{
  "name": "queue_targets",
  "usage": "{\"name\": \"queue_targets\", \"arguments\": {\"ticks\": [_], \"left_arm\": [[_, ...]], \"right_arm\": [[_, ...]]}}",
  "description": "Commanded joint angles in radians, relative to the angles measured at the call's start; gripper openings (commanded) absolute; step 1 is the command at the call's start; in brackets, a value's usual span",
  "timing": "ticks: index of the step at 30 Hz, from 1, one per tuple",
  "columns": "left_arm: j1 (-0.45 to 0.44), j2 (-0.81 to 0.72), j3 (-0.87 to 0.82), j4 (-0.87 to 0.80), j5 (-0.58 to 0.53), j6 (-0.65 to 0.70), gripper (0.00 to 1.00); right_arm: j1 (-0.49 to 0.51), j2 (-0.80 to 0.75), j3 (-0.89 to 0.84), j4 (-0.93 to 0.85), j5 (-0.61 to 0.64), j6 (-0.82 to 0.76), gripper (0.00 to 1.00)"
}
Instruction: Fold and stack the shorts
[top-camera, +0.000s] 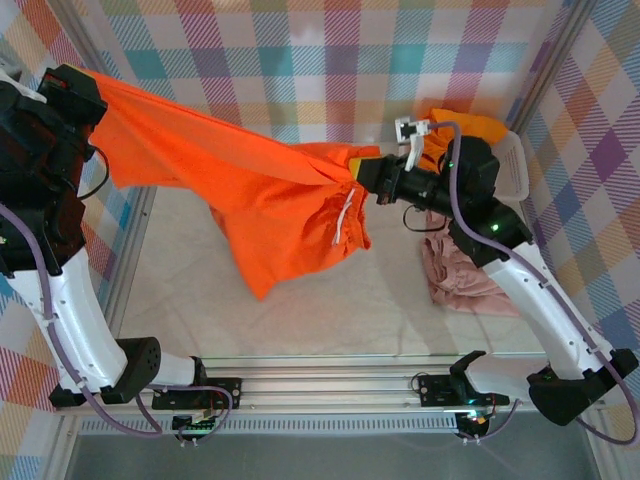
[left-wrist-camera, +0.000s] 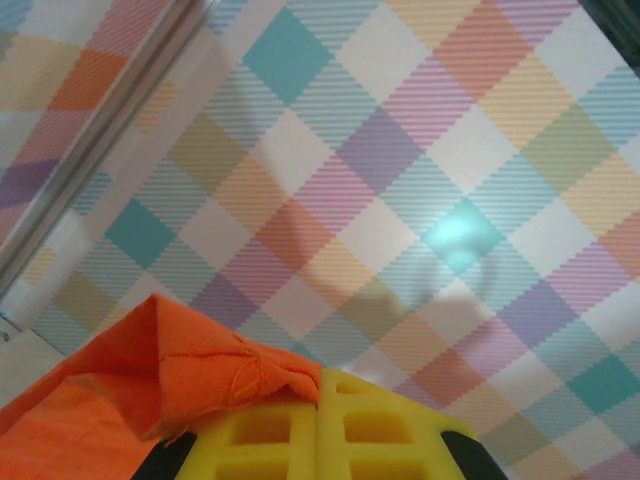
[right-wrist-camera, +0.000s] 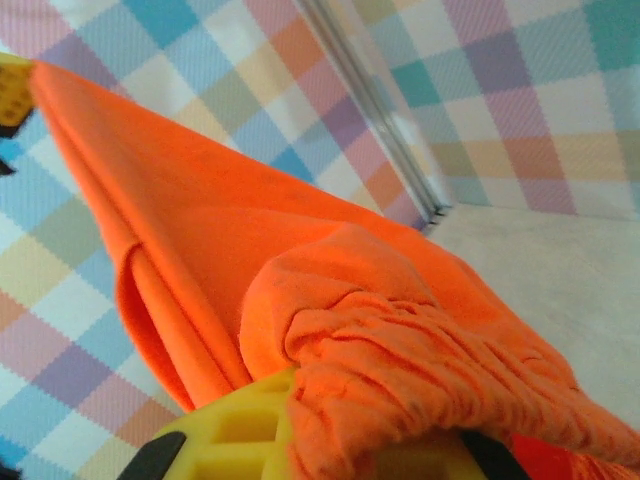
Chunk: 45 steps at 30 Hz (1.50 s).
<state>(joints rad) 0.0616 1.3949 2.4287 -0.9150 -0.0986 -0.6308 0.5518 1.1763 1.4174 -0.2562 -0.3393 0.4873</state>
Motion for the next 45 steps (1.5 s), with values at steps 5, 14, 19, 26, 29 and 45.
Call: {"name": "queue_targets", "arguments": {"ticks": [5, 14, 19, 26, 29, 45], "left_arm": [[-0.093, -0.128, -0.561, 0.215, -0.067, -0.012, 0.00], [-0.135, -0.070, -1.105, 0.433, -0.149, -0.121, 0.00], [-0.134, 0.148, -0.931, 0.412, -0.206, -0.093, 0.00], [-0.129, 0.537, -0.501, 0.330, -0.225, -0.084, 0.00], [-0.125, 0.705, -0.268, 0.261, -0.158, -0.083, 0.20], [-0.129, 0.169, -0.813, 0.224, 0.040, -0.175, 1.00]], "right_arm": [[-0.010, -0.106, -0.286, -0.161, 0.418, 0.025, 0.00], [-0.040, 0.030, -0.473, -0.095, 0.474, 0.190, 0.00], [-0.112, 0.220, -0.339, -0.053, 0.411, 0.200, 0.00], [-0.255, 0.551, -0.040, -0.073, 0.323, 0.248, 0.11], [-0.306, 0.689, 0.120, -0.111, 0.251, 0.273, 0.39], [-0.244, 0.426, -0.089, -0.048, -0.003, 0.100, 0.88]]}}
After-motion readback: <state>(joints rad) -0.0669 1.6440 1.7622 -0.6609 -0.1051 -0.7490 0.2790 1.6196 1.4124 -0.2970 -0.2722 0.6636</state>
